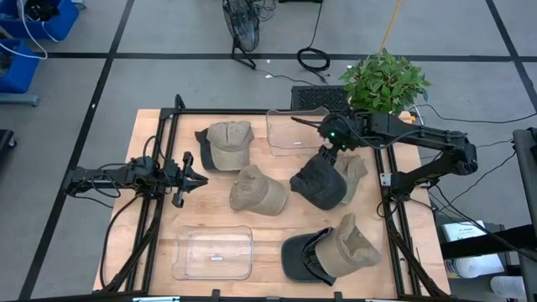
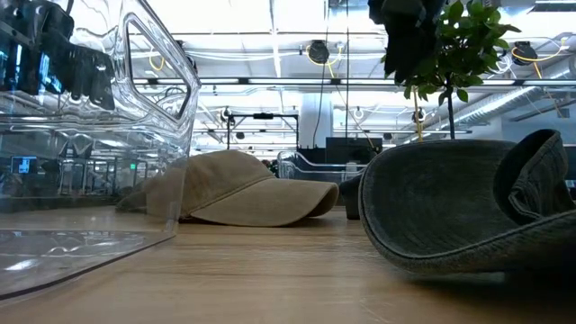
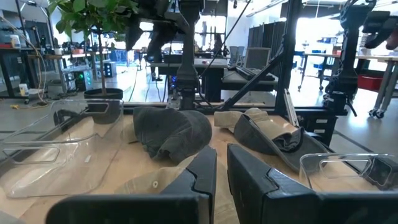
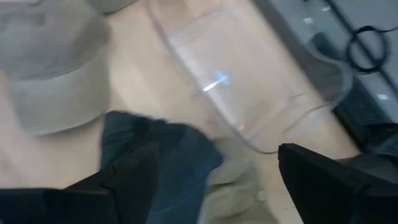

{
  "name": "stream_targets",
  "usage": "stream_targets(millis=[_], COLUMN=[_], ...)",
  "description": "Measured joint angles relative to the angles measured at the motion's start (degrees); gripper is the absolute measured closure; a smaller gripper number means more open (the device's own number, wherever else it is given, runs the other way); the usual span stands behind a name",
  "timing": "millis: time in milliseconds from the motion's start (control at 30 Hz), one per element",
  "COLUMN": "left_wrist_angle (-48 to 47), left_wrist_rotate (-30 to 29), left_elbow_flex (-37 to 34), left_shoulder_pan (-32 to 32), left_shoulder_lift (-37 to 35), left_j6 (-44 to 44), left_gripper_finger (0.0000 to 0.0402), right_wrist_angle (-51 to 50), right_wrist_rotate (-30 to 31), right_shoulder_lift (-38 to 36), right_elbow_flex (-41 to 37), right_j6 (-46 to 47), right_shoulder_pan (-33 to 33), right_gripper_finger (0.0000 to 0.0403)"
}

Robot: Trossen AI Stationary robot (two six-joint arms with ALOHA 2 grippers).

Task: Pick & Place hat
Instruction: Put the dark gray cap into the top transparent bin

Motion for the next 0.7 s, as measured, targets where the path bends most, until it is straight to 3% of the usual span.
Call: stream_targets(millis=[267, 433, 700], left_wrist_angle=[0.0, 0.02, 0.04], left_wrist_rotate=[0.0, 0.0, -0.01], left_elbow_flex=[0.0, 0.0, 0.0], left_shoulder_pan=[0.0, -0.01, 0.0], left_shoulder_lift=[0.0, 0.0, 0.0], left_j6=[0.0, 0.0, 0.0], left_gripper_finger=[0.0355, 0.0355, 0.0355], right_wrist_angle=[-0.21, -0.18, 8.84], right_wrist_rotate=[-6.68, -6.86, -10.18], right_shoulder_lift=[0.0, 0.03, 0.02], right_elbow_flex=[-3.88, -9.43, -19.67], right_j6=[2.82, 7.23, 8.87], right_shoulder_pan=[0.02, 0.04, 0.06], right_gripper_finger=[0.0104, 0.0109, 0.011])
